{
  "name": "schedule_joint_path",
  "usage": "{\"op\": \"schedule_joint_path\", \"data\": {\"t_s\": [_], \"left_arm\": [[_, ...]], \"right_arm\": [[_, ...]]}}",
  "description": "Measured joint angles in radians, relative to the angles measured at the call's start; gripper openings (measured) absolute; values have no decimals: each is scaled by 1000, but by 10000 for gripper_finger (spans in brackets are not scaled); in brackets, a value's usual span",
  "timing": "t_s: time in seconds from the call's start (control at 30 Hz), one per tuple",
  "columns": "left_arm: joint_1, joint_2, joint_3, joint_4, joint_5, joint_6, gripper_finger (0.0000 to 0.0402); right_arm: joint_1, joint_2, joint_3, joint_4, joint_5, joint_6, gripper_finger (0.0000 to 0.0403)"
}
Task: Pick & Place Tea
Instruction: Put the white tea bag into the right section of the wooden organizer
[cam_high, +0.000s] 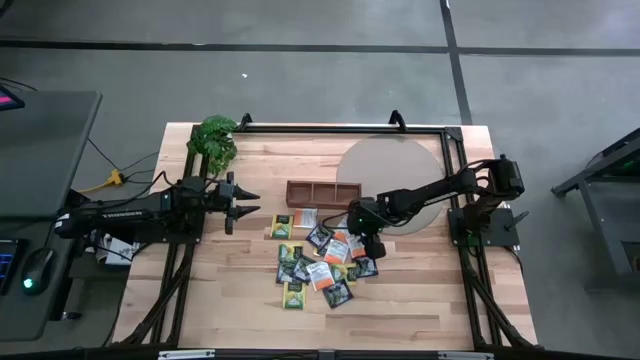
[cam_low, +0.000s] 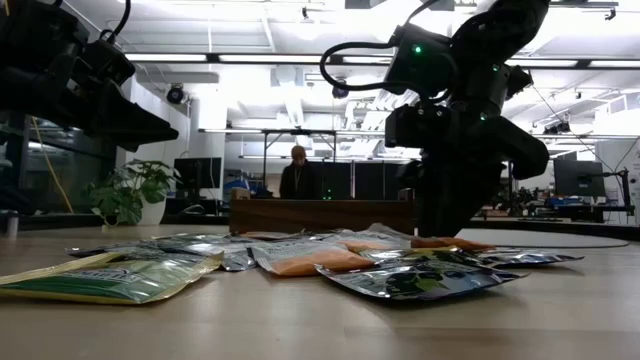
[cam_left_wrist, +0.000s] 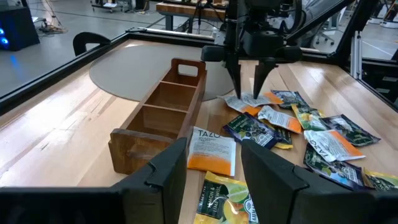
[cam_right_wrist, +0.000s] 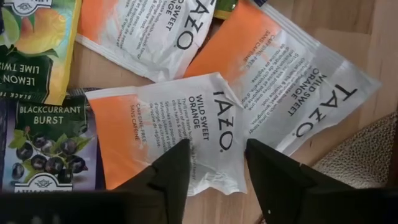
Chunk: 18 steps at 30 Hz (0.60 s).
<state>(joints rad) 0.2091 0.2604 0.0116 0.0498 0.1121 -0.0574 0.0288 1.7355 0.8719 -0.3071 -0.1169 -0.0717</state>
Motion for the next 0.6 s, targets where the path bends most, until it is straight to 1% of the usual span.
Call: {"op": "schedule_joint_path", "data": {"t_s": [0.33, 0.6], "left_arm": [[0, 0, 0, 0, 0, 0, 150], [0, 0, 0, 0, 0, 0, 150]], "right_arm": [[0, 1, 0, -3, 14, 49, 84], [0, 2, -1, -4, -2, 75, 10]]}}
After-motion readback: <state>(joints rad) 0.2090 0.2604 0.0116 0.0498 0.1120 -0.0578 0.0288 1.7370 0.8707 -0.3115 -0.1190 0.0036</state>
